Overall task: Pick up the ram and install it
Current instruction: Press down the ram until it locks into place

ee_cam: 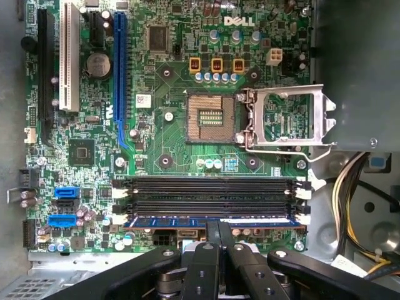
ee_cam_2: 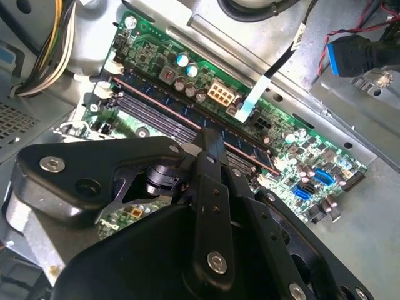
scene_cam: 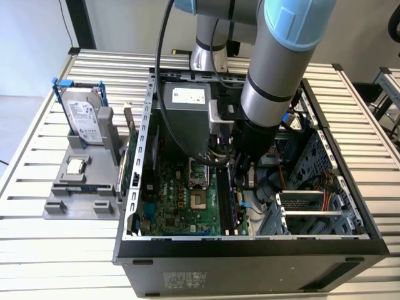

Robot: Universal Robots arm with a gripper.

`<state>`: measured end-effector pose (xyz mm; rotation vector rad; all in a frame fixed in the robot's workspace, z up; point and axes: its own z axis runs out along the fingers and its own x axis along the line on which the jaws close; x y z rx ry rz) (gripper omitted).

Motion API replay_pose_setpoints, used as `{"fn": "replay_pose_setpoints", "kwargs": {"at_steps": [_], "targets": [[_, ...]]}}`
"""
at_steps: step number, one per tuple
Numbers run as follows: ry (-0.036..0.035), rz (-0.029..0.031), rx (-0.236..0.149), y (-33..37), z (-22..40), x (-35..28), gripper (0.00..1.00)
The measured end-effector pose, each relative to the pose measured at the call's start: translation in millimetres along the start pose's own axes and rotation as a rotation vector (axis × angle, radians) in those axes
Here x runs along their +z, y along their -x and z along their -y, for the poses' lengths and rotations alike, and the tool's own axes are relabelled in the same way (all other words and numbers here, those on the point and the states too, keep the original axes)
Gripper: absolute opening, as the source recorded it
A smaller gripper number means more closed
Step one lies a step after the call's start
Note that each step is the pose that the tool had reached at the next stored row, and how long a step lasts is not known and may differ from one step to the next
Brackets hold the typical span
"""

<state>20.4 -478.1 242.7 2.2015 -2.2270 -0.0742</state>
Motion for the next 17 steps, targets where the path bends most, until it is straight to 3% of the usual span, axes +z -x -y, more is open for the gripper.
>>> {"fn": "replay_pose_setpoints", "kwargs": {"at_steps": [5,17], "targets": [[0.0001,-0.0006,0.0,-0.2,0.2,4.9,0.0],[-0.0001,-0.0023,0.0,-1.0,1.0,26.2,0.0]]}}
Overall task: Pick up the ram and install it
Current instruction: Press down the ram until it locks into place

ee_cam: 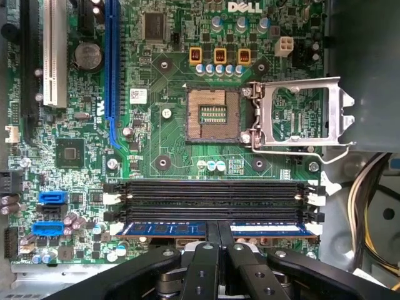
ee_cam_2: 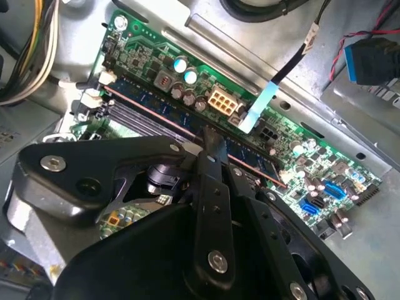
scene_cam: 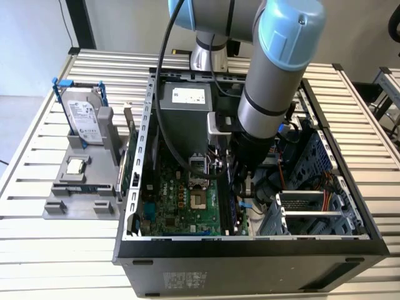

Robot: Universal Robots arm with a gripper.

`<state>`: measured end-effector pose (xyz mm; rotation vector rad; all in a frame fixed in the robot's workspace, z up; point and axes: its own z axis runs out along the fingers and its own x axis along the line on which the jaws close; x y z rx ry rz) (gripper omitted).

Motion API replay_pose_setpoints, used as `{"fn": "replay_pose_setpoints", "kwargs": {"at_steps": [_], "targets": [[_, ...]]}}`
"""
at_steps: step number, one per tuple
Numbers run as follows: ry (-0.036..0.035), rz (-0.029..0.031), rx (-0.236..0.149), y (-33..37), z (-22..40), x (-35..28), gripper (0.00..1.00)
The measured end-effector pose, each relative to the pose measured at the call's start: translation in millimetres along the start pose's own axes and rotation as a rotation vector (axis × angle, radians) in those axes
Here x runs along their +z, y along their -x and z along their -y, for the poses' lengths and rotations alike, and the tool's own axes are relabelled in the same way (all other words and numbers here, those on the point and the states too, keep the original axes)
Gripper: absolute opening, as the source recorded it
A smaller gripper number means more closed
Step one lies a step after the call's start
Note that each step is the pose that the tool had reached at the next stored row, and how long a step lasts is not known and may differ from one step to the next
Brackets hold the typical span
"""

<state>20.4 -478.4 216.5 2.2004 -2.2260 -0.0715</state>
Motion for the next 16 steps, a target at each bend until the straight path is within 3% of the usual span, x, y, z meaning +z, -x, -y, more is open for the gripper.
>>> {"fn": "replay_pose_setpoints", "kwargs": {"at_steps": [3,5,7,16], "targets": [[0.0006,-0.0031,0.0,0.8,0.0,-2.3,0.0],[-0.001,0.0042,0.0,1.2,-0.3,-8.2,0.0],[-0.0003,0.0018,0.0,1.0,-0.8,-18.0,0.0],[-0.0003,0.0017,0.0,2.1,-2.3,-59.0,0.0]]}}
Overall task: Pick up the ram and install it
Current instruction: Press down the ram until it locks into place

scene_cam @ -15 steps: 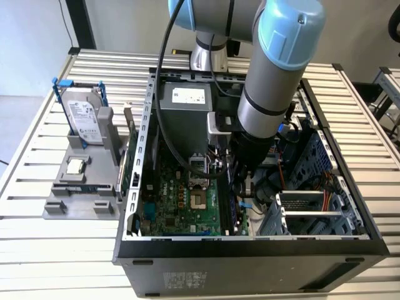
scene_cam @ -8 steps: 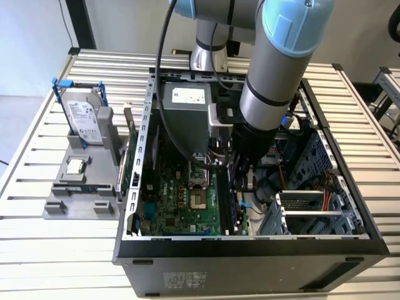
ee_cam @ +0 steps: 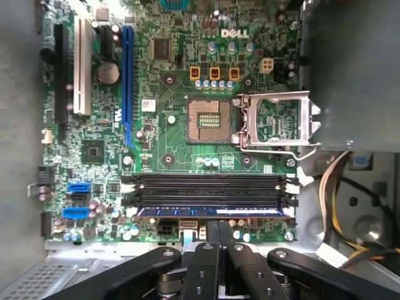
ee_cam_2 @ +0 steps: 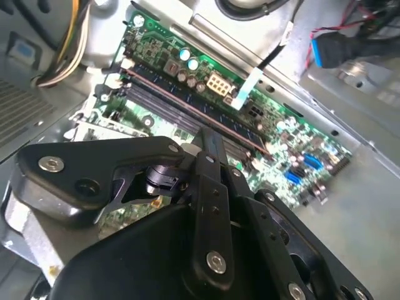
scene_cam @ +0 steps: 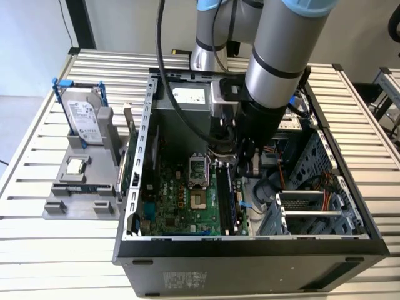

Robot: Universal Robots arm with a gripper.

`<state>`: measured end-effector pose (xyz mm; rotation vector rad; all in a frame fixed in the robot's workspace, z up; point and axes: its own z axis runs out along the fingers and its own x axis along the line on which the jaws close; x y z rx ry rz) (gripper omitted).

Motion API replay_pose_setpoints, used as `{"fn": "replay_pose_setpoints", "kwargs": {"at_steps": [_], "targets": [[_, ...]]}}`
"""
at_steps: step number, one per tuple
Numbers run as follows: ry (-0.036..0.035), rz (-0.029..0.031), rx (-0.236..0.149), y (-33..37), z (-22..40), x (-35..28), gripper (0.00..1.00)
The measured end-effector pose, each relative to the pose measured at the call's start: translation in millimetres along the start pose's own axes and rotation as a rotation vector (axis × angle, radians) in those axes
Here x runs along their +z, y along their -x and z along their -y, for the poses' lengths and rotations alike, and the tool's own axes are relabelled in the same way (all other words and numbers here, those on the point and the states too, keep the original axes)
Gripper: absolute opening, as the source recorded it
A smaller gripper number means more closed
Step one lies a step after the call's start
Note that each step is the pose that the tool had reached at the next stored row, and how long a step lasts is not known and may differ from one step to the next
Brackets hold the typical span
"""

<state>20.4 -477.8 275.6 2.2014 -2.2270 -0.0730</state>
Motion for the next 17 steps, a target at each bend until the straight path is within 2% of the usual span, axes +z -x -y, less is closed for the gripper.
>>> {"fn": "replay_pose_setpoints", "kwargs": {"at_steps": [10,11,17], "targets": [[0.0,-0.0003,0.0,1.2,-1.8,-44.9,0.0],[-0.0001,-0.0001,0.0,1.3,-1.9,-47.6,0.0],[0.0,-0.0002,0.0,1.3,-1.9,-48.4,0.0]]}}
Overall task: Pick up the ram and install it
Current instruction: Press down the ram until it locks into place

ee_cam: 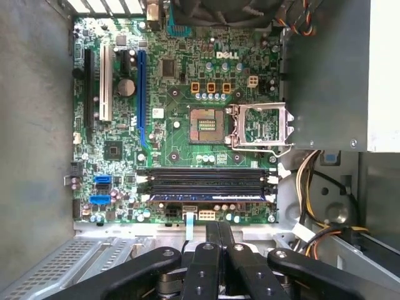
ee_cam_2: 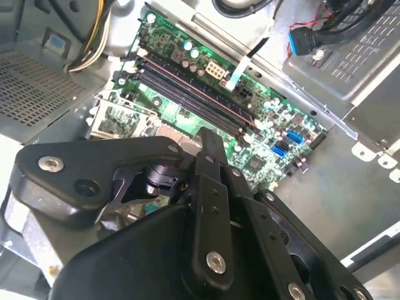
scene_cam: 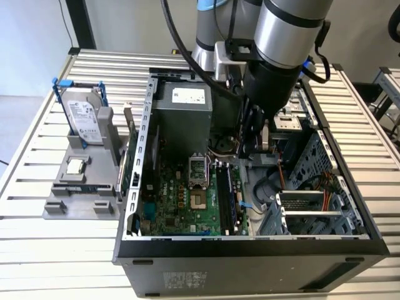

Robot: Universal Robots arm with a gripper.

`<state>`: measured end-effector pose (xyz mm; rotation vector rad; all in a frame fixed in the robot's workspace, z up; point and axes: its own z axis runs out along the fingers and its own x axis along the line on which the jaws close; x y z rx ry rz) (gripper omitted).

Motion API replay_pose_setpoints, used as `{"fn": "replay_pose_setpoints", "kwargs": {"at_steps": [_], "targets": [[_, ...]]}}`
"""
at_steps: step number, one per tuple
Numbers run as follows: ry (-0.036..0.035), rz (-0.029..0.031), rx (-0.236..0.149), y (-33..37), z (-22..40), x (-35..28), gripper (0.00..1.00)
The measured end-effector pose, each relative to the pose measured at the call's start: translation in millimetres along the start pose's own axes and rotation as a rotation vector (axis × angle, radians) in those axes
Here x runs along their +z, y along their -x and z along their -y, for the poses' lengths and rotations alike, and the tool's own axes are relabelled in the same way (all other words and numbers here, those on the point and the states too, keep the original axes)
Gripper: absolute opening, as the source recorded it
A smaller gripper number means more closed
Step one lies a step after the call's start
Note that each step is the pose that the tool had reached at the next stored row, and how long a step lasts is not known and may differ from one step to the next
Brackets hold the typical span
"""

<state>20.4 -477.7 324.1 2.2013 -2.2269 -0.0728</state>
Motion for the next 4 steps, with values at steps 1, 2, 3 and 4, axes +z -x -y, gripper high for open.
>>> {"fn": "replay_pose_setpoints", "kwargs": {"at_steps": [1,2,3,4], "targets": [[-0.0001,0.0001,0.0,0.0,0.0,-0.1,0.0],[0.0,0.0,0.0,0.0,0.0,-0.2,0.0],[-0.0001,0.0001,0.0,0.0,0.0,-0.3,0.0],[0.0,0.0,0.0,0.0,0.0,-0.5,0.0]]}}
